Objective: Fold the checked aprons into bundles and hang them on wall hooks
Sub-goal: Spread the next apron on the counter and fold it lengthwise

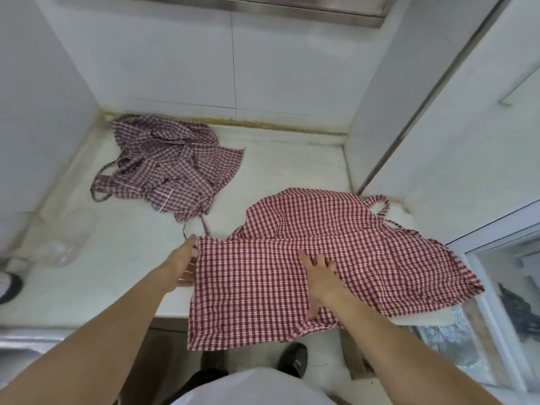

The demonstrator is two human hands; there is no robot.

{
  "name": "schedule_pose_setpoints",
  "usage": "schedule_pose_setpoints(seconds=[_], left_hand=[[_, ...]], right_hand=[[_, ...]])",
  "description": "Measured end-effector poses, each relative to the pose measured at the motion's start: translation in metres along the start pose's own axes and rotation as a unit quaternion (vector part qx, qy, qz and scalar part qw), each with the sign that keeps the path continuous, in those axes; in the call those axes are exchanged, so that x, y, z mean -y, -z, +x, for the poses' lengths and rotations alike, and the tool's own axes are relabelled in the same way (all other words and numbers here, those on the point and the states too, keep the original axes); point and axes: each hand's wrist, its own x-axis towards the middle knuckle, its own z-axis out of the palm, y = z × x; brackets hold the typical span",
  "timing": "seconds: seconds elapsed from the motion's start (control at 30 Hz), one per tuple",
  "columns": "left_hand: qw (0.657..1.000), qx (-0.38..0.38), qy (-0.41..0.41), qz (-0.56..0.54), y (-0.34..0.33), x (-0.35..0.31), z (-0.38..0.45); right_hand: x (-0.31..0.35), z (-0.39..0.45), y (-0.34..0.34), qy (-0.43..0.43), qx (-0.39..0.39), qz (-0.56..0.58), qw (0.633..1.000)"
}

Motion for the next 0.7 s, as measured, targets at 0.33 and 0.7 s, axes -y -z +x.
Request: schedule_pose_setpoints(seconds=[0.33, 0.7], left_hand=[[0.964, 0.253, 0.056, -0.066, -0.030, -0.017, -0.002], [0.908, 0.372, -0.159, 0.112, -0.088, -0.051, -0.037]], right_hand=[[0.000, 0.006, 0.015, -0.012, -0.004, 0.167, 0.986], [0.010, 0.017, 0.019, -0.009, -0.086, 0.014, 0.996]])
